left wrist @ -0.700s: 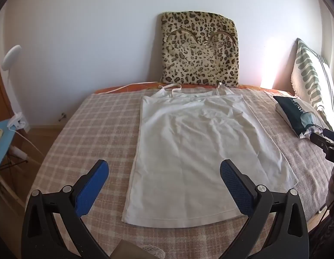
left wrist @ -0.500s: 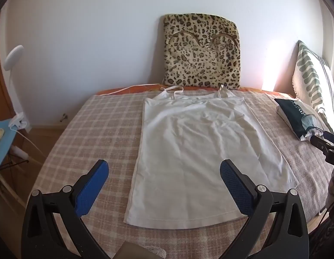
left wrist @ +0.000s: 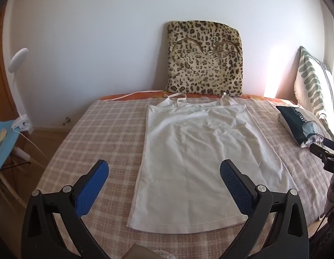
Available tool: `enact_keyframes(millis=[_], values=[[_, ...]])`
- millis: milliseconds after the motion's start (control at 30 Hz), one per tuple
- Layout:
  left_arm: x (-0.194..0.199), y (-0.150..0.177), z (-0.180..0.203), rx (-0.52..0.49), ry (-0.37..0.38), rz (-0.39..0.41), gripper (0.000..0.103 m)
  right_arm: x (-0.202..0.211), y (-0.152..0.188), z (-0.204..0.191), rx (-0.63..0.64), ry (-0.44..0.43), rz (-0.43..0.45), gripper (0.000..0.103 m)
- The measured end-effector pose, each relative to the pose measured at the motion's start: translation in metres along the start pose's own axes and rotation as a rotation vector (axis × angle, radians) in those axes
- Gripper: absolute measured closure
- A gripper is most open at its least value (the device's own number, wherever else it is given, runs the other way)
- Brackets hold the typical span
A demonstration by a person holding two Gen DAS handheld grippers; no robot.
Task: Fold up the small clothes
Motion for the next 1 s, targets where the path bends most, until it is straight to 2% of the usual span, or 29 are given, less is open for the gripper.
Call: enact_keyframes(millis=[1000], values=[[0.0046,-0.0049,-0.0021,-0.001,-0.008,0.016,0.000,-0.0033,0.0005,-0.0037,0.002,-0.003,-0.002,0.000]])
Point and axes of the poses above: each gripper's, at about its wrist camera, not at the fingertips, and x roughly against the way its jaws point, z to its right, y to its underside, the point moved 4 cm from there along -x, roughly the way its jaws point, and after that the axes turned 5 degrees about -x, right-handed, at the moved point
